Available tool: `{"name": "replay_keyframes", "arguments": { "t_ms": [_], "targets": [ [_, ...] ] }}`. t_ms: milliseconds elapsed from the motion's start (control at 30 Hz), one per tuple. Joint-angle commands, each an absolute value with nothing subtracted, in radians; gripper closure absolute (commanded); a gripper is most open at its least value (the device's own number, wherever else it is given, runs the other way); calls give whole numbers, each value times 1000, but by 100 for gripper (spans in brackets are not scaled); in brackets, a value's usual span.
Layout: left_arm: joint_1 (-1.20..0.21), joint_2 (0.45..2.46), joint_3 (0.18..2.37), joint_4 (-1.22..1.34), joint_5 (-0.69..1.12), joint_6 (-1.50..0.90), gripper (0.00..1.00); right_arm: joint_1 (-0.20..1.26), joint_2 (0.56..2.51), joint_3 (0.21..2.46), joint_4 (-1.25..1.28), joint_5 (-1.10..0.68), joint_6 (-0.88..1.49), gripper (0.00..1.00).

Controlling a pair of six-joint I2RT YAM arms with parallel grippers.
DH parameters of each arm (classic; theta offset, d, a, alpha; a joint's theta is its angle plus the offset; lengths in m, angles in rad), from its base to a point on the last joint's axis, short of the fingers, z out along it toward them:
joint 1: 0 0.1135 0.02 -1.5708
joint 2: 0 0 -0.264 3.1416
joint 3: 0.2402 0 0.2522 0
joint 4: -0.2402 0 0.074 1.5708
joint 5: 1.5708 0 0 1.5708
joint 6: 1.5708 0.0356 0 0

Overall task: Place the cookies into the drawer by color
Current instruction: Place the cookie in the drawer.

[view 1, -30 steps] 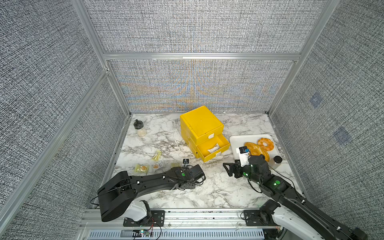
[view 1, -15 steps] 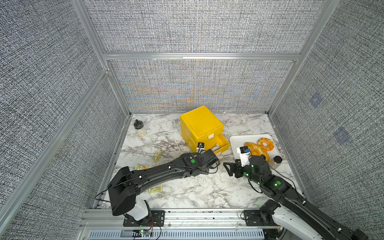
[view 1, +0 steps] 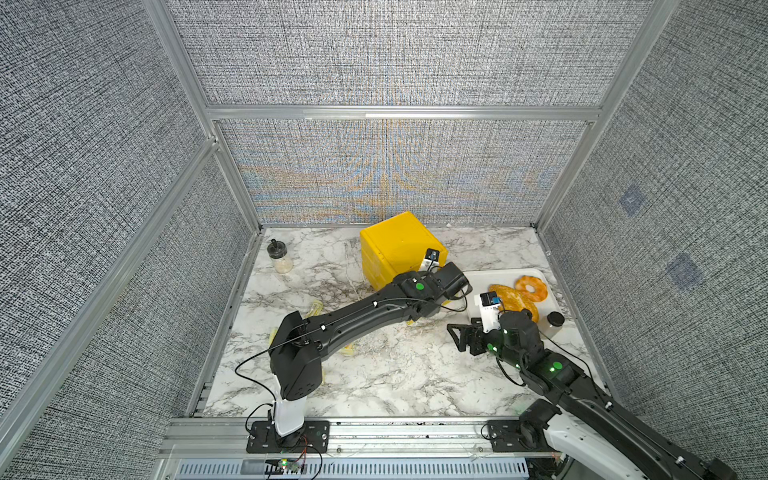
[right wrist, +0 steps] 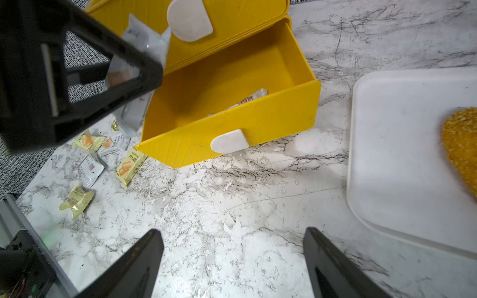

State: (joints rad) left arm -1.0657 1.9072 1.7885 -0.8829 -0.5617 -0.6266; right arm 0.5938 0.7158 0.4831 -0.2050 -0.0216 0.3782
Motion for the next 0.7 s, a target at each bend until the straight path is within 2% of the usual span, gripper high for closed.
{"name": "replay_keyframes", "arguments": {
  "t_ms": [0,100,133,267,467,533,667],
  "targets": [
    [-1049,1946,1848,-918,-595,-569,46,594,716,492,-196,-10,380,10],
    [-1043,1966,1895,-970,-576,-580,26,594,716,493,-197,-15,379,10],
    [-1043,1961,1897,-986,-559,-588,22,594,716,492,-196,-15,379,10],
    [-1043,1873,1803,-975,-529,-629,15,593,722,487,-189,-28,374,8],
    [-1043,1643,1520,-908,-516,-721,1,595,715,485,-188,-59,370,6],
    [-1042,1562,1421,-894,-518,-757,1,600,711,482,-187,-68,369,1],
    [-1040,1422,1236,-874,-521,-833,1,631,710,480,-182,-78,370,1]
  ]
}}
